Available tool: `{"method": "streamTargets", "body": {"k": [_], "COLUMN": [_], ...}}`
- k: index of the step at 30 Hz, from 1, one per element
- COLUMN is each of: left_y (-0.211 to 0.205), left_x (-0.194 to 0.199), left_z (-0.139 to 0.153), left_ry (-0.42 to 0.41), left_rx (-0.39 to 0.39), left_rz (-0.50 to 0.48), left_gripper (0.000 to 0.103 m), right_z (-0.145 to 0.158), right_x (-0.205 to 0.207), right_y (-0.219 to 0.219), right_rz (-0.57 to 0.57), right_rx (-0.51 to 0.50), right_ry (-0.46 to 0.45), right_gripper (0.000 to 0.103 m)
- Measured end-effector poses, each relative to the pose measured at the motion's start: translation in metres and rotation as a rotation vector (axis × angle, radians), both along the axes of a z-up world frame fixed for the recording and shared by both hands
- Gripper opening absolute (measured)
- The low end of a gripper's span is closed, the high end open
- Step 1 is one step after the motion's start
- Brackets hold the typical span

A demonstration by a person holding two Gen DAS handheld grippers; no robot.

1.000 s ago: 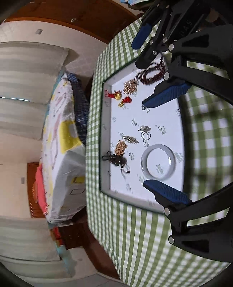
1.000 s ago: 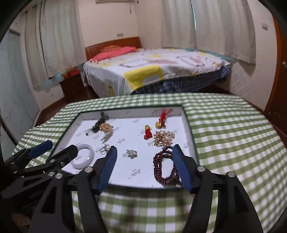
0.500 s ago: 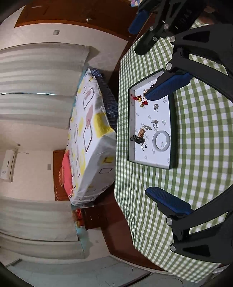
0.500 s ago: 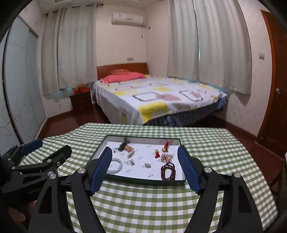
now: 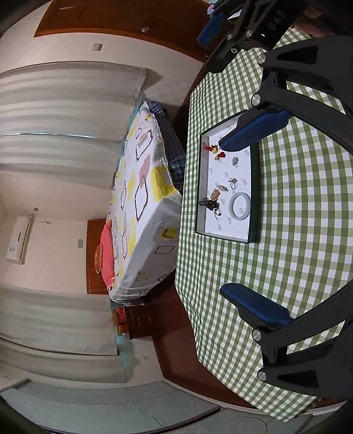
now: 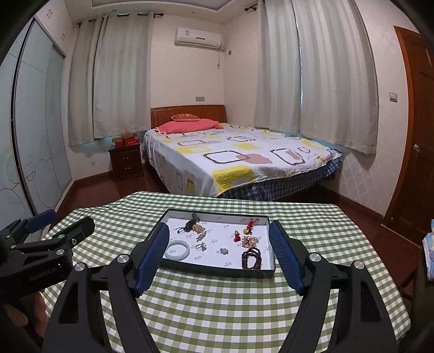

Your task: Organize jewelry

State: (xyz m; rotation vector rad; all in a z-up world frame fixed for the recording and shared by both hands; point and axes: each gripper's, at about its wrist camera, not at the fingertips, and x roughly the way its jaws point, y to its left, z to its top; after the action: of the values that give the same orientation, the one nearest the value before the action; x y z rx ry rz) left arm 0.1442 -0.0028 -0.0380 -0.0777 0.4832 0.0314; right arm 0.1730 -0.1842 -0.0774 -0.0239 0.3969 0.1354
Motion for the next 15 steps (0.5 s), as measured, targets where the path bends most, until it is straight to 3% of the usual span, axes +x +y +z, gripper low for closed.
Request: {"method": "streamTargets", "body": {"k": [15], "left_y": [-0.0002], "left_x": [-0.0082], "left_z": [0.0026], "left_ry": [-0.019], "left_rx": [-0.001], "left_rz": [-0.003], "left_gripper": [0.095], "right_z": [0.0014], "right_x": [-0.0081], "right_y": [-0.003], "right_rz": [-0.008], "right_rx": [0.003], "right_ry": [-0.009], "right_gripper": [0.073]}}
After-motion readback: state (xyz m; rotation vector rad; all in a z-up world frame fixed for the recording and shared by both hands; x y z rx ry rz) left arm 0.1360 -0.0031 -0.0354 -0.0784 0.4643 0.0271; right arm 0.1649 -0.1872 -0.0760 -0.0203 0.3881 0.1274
